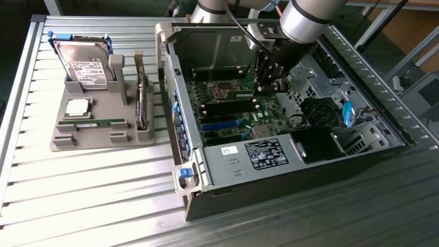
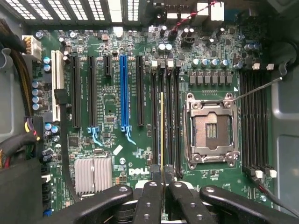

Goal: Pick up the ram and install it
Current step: 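Insert the ram into the slot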

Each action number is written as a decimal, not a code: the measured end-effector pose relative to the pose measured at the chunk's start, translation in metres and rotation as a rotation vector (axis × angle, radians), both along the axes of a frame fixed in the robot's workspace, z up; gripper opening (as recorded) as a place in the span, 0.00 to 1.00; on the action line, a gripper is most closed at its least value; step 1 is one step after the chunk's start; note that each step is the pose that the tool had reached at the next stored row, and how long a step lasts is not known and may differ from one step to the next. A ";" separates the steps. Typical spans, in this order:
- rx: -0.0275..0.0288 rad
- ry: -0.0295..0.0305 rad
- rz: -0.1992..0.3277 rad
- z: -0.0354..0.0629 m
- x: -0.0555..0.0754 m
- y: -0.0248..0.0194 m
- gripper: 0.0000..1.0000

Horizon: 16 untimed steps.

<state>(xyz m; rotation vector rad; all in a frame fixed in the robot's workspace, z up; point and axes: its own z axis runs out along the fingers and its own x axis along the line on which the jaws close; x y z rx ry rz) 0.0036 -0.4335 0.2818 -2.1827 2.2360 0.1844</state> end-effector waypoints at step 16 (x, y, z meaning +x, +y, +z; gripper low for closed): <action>-0.0036 0.0000 0.000 -0.0144 -0.013 0.0000 0.11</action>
